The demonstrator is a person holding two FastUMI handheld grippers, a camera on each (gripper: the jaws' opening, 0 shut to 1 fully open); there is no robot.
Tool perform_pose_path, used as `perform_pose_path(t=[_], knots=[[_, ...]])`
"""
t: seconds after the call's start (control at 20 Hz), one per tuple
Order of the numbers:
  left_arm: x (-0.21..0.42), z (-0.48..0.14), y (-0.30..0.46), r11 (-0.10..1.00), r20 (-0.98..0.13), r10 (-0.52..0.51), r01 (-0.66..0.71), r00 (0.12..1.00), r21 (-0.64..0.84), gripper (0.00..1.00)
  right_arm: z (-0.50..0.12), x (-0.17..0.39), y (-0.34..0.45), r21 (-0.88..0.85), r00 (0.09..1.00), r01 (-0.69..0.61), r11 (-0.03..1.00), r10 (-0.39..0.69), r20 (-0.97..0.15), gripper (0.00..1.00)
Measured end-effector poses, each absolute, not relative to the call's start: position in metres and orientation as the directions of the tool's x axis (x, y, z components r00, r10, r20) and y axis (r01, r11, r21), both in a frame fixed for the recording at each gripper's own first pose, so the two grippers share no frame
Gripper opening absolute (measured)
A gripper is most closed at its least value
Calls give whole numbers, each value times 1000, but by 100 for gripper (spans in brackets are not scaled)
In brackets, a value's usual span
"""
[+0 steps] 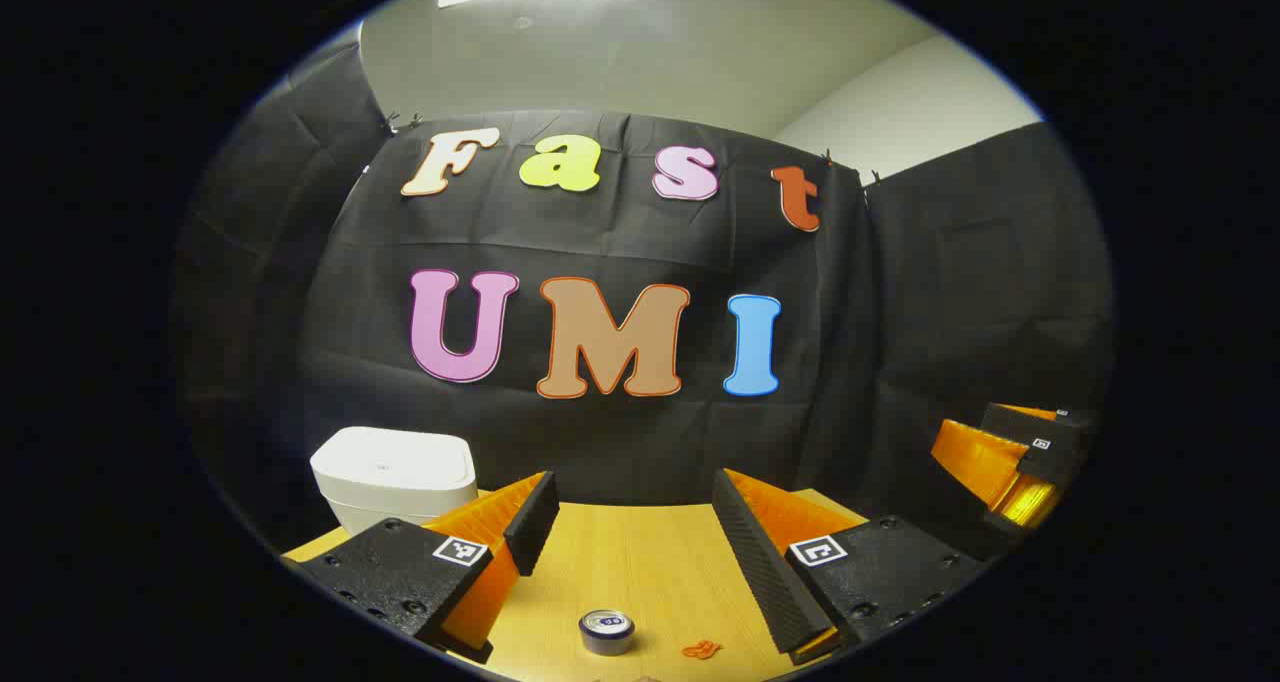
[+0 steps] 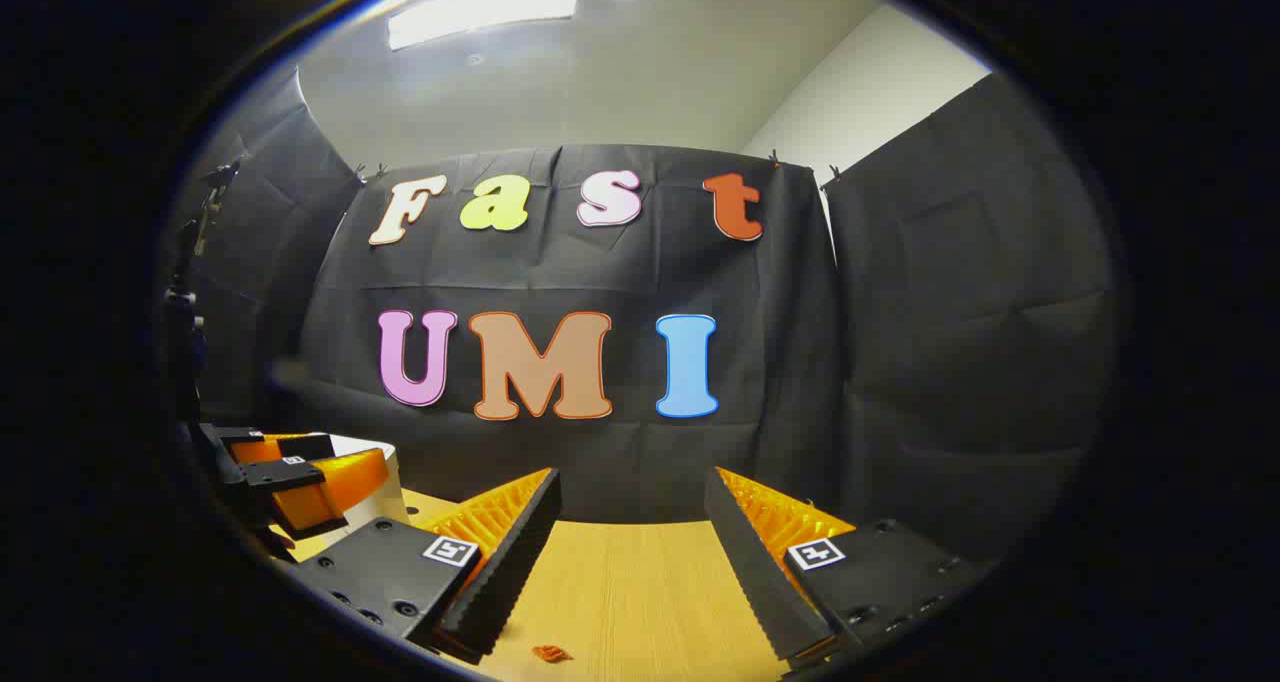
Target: Press the lid of the desktop garbage bin to open it, pick up the crumpled paper on the desktop and throw it into the bin, then pick up the pop can on the desktop and drop it into the bin, and finally close the garbage bin lid.
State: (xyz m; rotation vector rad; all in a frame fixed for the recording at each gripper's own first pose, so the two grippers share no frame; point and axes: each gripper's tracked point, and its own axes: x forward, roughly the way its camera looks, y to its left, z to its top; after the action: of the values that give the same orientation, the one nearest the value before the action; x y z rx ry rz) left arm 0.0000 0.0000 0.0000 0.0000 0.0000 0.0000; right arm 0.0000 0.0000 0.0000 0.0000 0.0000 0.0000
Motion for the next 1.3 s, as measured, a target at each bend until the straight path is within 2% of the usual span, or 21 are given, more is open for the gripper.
perform_pose_path(t=[0.05,0.15,0.2,0.25,0.3,0.5,0.55,0.6,0.7,0.75,0.8,0.95,1.05,1.1,1.3], knots=[[-1,1,-4,1000,2,-7,7,1000,-3,94,0,-1,-2,-4,1000,3,1000,-3,0,100],[0,2,-8,1000,11,-17,17,1000,-16,92,1,-3,-4,-8,1000,6,1000,-6,0,96],[0,3,-8,1000,14,-16,16,1000,-15,92,2,-4,-5,-9,1000,7,1000,-7,0,100],[0,4,-8,1000,17,-13,13,1000,-12,92,2,-5,-6,-9,1000,7,1000,-7,-1,100],[-1,6,-8,1000,23,-12,13,1000,-8,92,2,-5,-5,-9,1000,5,1000,-5,-1,96],[-2,12,-8,1000,46,-10,10,999,9,93,4,-6,-5,-7,1000,-2,1000,2,1,96],[-4,13,-7,1000,49,-7,7,999,14,93,4,-6,-3,-5,1000,-6,1000,6,1,100],[-4,12,-7,1000,51,-5,4,999,15,92,3,-6,-2,-6,1000,-8,1000,8,3,96],[-4,13,-5,1000,54,-1,0,999,12,92,5,-6,-1,-5,1000,-14,1000,14,5,96],[-5,13,-4,1000,53,5,-5,999,11,93,4,-6,0,-4,1000,-19,1000,19,5,100],[-6,12,-2,1000,50,9,-9,999,9,93,5,-6,1,-3,1000,-22,1000,22,6,96],[-7,10,-1,1000,46,17,-17,999,7,93,5,-7,1,-2,1000,-29,1000,29,7,96],[-8,10,-1,1000,46,19,-19,999,10,93,5,-7,2,-1,999,-31,1000,31,7,100],[-9,11,-1,1000,47,20,-21,999,12,93,4,-6,2,-2,999,-34,999,34,7,96],[-10,12,0,999,51,28,-29,998,16,93,1,-3,3,4,999,-44,999,44,-1,96]])
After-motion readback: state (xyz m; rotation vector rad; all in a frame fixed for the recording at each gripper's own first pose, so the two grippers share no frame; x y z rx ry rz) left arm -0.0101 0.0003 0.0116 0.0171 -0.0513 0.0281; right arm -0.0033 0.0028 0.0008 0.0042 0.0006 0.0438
